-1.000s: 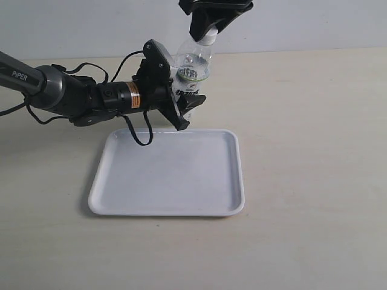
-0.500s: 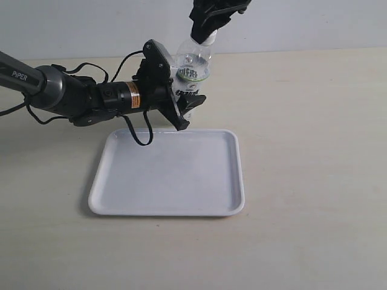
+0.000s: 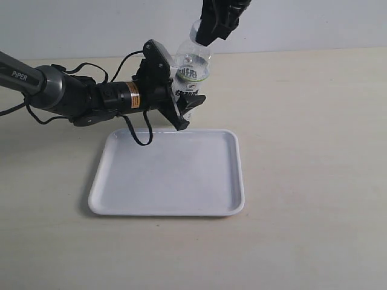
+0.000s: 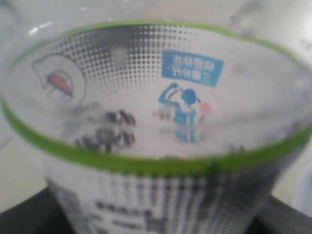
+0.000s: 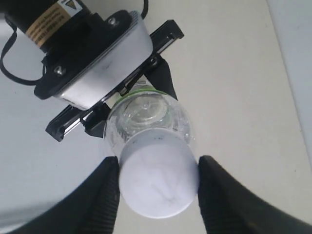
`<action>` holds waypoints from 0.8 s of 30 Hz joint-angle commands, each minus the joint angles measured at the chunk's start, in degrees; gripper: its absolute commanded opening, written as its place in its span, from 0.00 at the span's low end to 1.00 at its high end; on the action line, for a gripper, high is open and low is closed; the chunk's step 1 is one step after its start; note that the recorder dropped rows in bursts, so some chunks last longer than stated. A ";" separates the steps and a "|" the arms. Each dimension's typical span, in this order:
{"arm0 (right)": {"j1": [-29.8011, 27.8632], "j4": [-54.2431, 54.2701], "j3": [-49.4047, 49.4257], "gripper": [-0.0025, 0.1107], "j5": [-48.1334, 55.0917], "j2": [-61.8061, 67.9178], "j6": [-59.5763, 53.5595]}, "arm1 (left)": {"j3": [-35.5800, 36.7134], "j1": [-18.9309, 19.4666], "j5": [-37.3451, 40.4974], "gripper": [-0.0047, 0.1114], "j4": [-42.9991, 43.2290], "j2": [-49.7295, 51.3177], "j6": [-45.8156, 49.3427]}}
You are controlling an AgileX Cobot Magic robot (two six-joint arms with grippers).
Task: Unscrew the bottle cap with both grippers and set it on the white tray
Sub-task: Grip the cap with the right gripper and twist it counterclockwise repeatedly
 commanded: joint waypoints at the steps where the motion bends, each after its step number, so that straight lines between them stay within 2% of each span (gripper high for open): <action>1: -0.09 0.48 0.18 0.02 -0.35 -0.08 -9.00 | -0.03 -0.16 0.98 0.04 -0.16 -0.50 -0.86; 13: -0.09 0.48 0.18 0.02 -0.35 -0.08 -34.85 | -0.03 -0.16 0.98 0.04 -0.16 -0.50 -0.96; 20: -0.09 1.28 0.18 0.02 -0.35 -0.08 -59.34 | -0.03 -0.16 0.86 0.04 -0.16 -0.50 -0.96; 24: -0.09 1.48 0.18 0.02 -0.35 -0.08 -60.70 | -0.03 -0.16 0.86 0.04 -0.16 -0.50 -0.96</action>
